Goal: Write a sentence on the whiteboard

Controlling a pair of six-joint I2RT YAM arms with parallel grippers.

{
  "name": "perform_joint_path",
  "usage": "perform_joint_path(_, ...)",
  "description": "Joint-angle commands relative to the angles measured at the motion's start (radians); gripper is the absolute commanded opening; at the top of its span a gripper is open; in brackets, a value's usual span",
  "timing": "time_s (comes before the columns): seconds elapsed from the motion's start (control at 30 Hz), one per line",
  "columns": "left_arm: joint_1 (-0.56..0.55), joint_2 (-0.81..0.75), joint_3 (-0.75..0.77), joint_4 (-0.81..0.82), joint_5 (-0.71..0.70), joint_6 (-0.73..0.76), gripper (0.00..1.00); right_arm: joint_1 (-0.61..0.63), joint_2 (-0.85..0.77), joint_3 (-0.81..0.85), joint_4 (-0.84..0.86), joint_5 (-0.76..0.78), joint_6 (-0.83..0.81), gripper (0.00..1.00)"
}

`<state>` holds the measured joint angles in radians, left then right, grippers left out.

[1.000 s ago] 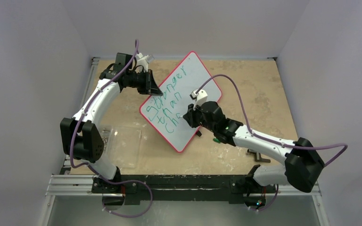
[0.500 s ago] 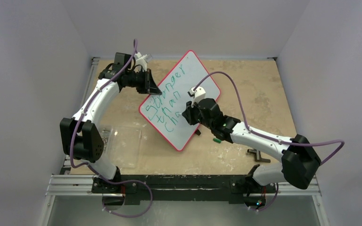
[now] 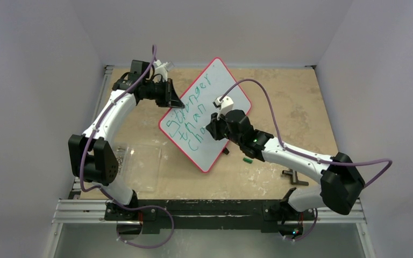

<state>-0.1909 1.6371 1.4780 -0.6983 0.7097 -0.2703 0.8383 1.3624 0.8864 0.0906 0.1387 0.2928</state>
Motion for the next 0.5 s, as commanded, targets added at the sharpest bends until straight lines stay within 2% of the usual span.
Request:
perform_joint_path(0.0,0.013,-0.032,0.019,0.014,-0.125,0.016,0.0,0.001,-0.002,0.003,0.025,-0.005,-0.003,0.0)
perform_joint_path(0.3,0.013,-0.031,0.021,0.013,-0.125,0.016,0.0,0.001,-0.064,-0.096,0.022,0.007,0.022,0.0)
perform_joint_path(0.47,0.013,-0.031,0.021,0.014,-0.124,0.016,0.0,0.001,-0.093,-0.099,0.0,0.041,0.019,0.0)
